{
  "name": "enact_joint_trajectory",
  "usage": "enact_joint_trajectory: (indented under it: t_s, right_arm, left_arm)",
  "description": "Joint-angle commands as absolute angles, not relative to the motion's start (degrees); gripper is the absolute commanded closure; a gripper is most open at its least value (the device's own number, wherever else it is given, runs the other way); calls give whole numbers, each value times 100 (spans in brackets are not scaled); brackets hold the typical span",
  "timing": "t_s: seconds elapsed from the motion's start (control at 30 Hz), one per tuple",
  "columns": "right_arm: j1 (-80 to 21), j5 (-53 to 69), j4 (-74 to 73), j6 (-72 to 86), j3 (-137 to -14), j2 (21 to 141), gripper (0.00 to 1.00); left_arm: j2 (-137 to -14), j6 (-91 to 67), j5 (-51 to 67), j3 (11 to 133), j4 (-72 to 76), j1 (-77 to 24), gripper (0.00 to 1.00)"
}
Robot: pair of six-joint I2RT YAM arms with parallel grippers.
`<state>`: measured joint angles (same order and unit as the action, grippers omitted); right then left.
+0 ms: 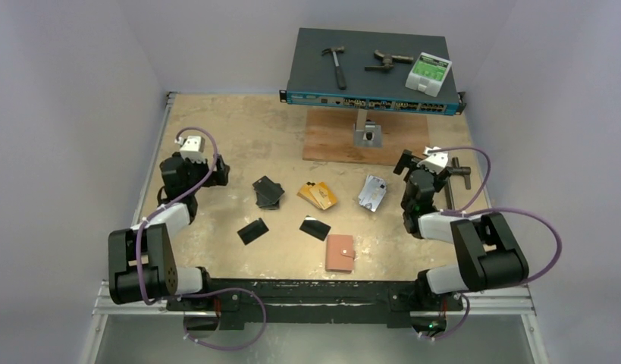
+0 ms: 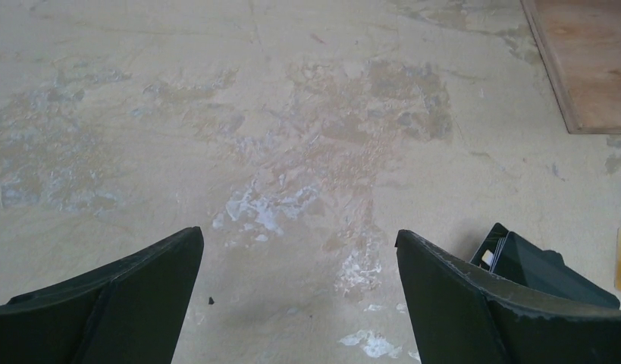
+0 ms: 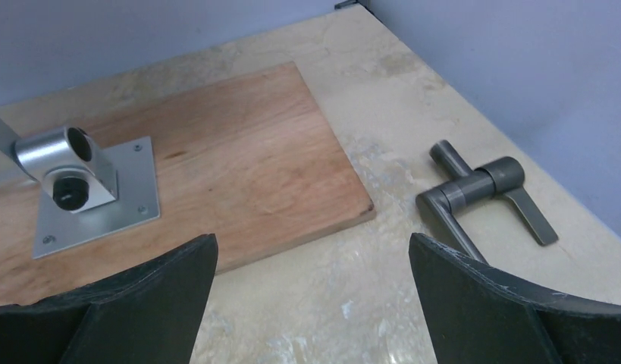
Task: Put the credit cards into the card holder
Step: Reset both arms
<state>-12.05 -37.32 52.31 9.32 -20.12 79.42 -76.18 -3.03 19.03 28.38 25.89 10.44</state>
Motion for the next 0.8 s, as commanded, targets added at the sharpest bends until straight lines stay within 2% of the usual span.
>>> enact_joint_trajectory:
  t_s: [0.0, 0.07, 0.1, 0.17, 0.2, 0.23, 0.3, 0.33, 0.43, 0.47, 0.53, 0.77]
  right_arm:
    - [-1106, -3392, 6965, 418, -1964, 8510, 1]
    - [-969, -3132, 6450, 612, -2073, 8428, 1]
    - [-952, -3066, 6644, 568, -1936, 8399, 1]
    - [-965, -2789, 7546, 375, -1343, 8369, 1]
    - [-980, -2698, 8583, 108, -1004, 8634, 1]
    - [-1065, -2820, 9206, -44, -951, 8859, 1]
    - [-1147, -2900, 8141, 229, -1363, 8666, 1]
    - [-1012, -2866, 7509, 414, -1691, 8736, 1]
    - [-593, -2281, 7152, 676, -1742, 8598, 1]
    - [-592, -2257, 7277, 651, -1692, 8593, 1]
    - [-589, -2294, 7589, 535, -1615, 8656, 1]
    - [-595, -2435, 7542, 489, -1617, 8640, 1]
  left_arm:
    - [-7711, -320, 1865, 2718, 3663, 775, 0]
    - [-7620, -91, 1626, 2637, 3638, 544, 0]
    - [-7555, -30, 1455, 2422, 3870, 411, 0]
    - [-7693, 283, 1515, 1579, 5299, 250, 0]
    - [-7919, 352, 1780, 1148, 6608, 226, 0]
    - [-7801, 442, 1853, 1004, 6780, 202, 0]
    - [-7595, 476, 1780, 1185, 6103, 189, 0]
    - [-7757, 347, 1701, 1300, 6219, 213, 0]
    - [-7664, 221, 1557, 1809, 5102, 294, 0]
    - [-7772, 155, 1569, 1755, 5434, 336, 0]
    - [-7692, 159, 1558, 1791, 5184, 342, 0]
    - [-7773, 159, 1549, 1776, 5350, 336, 0]
